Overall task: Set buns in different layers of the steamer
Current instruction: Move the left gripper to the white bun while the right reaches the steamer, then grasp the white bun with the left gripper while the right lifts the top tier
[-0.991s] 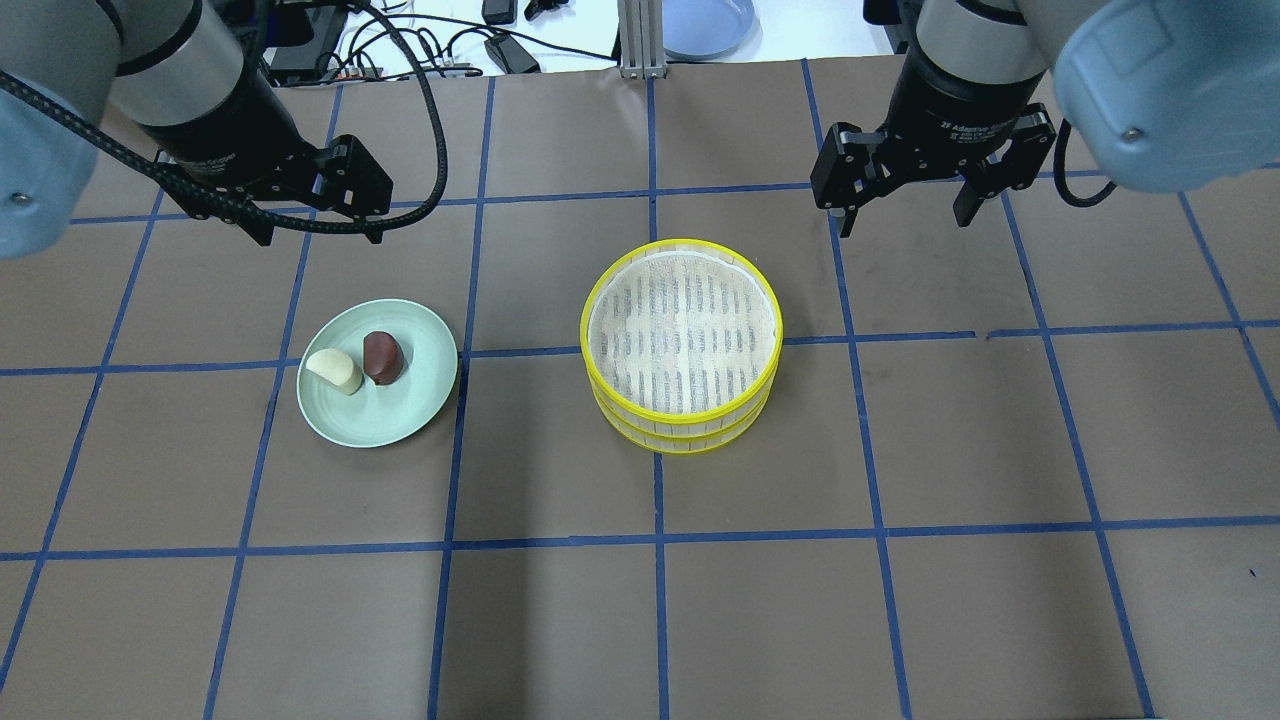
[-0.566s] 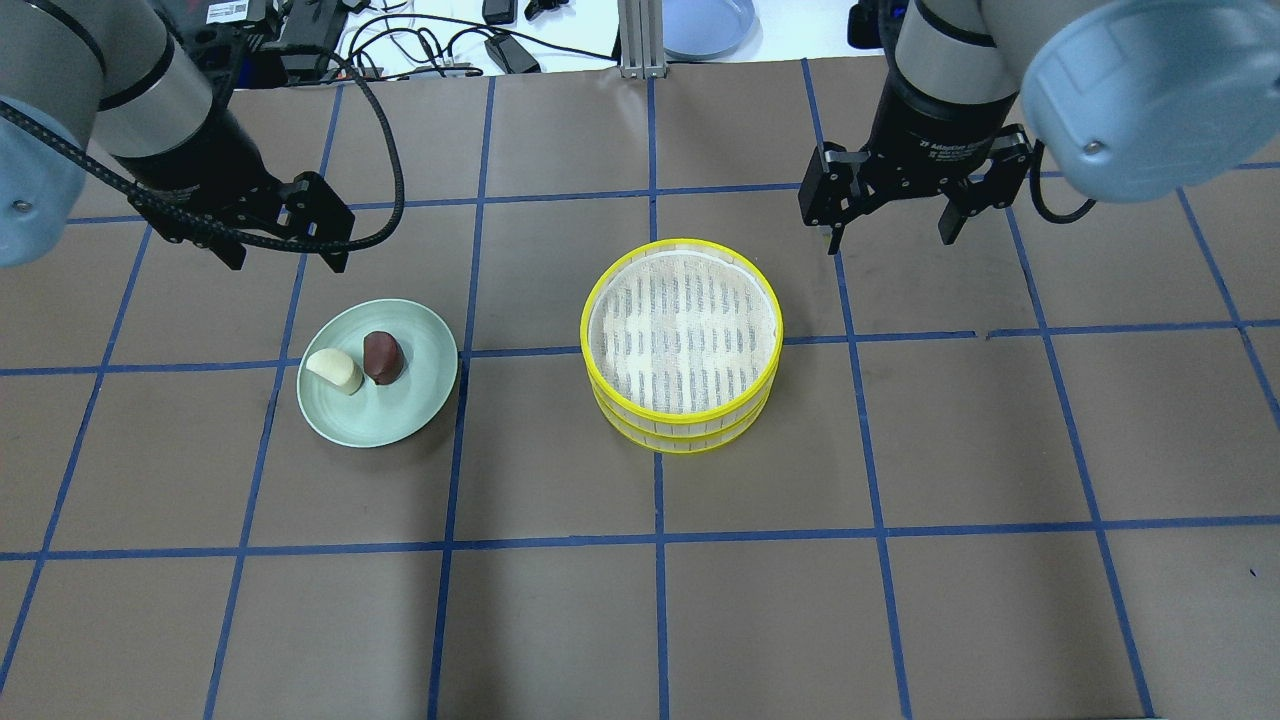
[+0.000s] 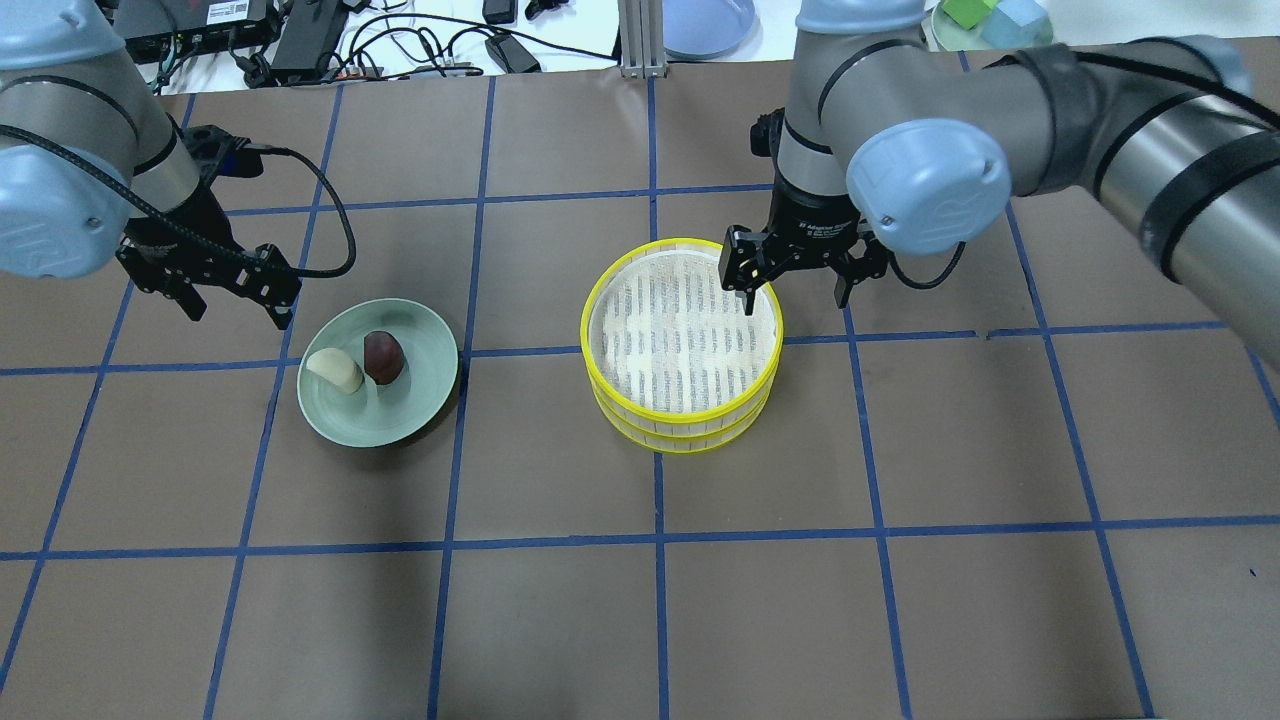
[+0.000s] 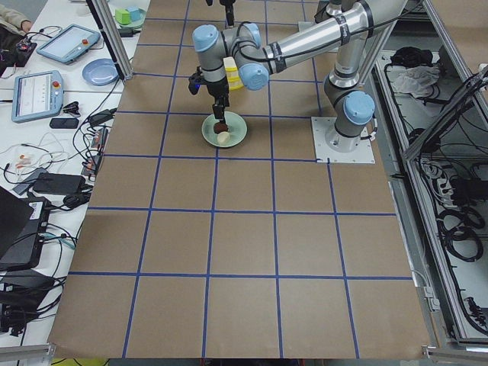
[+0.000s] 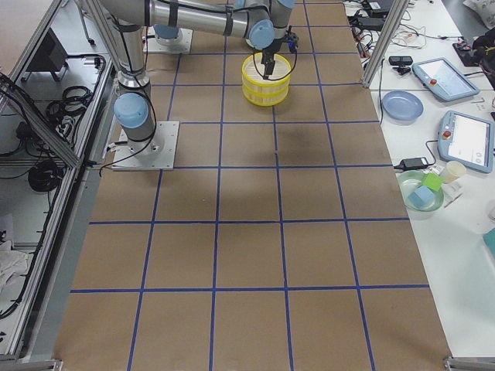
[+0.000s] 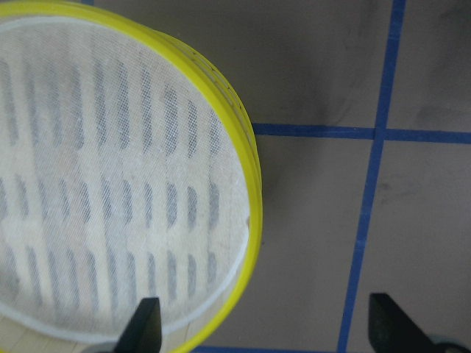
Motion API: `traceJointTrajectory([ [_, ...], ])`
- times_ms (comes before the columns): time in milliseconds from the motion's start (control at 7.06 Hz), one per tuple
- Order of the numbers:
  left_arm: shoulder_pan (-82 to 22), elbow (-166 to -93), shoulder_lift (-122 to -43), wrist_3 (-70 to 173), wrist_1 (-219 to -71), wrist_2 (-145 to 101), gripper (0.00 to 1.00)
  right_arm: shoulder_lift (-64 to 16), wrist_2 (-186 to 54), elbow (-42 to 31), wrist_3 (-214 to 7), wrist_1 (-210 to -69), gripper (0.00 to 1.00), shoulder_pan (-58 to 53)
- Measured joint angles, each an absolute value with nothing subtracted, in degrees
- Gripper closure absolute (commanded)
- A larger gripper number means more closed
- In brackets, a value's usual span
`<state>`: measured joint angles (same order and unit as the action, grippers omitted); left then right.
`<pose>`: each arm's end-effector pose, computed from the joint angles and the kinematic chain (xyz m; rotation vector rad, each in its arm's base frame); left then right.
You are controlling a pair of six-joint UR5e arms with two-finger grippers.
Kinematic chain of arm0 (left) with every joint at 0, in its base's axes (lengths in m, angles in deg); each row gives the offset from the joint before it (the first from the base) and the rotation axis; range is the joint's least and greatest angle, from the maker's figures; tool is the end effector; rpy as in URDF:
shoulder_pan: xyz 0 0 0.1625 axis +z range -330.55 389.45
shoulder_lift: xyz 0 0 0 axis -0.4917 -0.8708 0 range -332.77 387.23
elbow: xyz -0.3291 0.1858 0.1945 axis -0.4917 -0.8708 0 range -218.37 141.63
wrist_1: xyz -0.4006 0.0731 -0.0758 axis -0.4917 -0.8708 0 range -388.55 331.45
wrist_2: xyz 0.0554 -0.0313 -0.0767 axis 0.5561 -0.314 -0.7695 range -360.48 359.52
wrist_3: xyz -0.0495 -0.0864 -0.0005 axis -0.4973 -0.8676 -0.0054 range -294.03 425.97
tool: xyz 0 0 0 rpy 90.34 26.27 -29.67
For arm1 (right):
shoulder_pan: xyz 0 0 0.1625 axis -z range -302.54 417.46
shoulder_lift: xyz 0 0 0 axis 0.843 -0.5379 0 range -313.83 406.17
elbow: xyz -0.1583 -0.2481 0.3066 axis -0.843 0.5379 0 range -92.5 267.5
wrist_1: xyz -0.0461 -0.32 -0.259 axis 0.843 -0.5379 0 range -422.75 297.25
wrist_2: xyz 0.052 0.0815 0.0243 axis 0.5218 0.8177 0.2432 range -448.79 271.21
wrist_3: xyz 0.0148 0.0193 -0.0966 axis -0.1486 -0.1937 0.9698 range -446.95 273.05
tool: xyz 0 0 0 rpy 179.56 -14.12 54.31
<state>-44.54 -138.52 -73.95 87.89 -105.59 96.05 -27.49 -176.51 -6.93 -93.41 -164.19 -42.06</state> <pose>0.0294 -0.5450 0.3244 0.1714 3.0649 0.2694 0.2294 -0.5380 0.3168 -0.0780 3.1130 0.2600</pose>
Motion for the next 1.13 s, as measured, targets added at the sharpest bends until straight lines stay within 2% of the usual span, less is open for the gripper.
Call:
traceJointTrajectory([
  [142,-43.94,-139.12,-76.61,88.66,-103.54,93.74,0.02,-24.51,-176.5,-7.89,-93.64,-167.02,0.37,-42.16],
  [283,-43.68,-139.39,-79.19,89.97,-101.18,91.67,0.0,-22.58,-176.5,-8.7,-93.99,-169.01,0.69,-42.18],
  [425,-43.49,-139.49,-81.13,91.87,-98.96,90.78,0.0,-22.03,-176.55,-9.1,-94.23,-169.81,0.87,-42.19],
  [566,-43.38,-139.51,-82.62,93.62,-97.94,90.89,0.0,-22.14,-176.73,-9.16,-94.35,-169.98,0.97,-42.17],
  [708,-43.35,-139.49,-83.77,96.22,-97.45,91.42,0.0,-22.38,-176.88,-9.05,-94.39,-169.9,1.0,-42.13],
  [1133,-43.32,-139.58,-84.79,103.16,-97.07,91.56,0.0,-23.69,-176.97,-8.61,-94.4,-169.7,1.0,-41.97],
])
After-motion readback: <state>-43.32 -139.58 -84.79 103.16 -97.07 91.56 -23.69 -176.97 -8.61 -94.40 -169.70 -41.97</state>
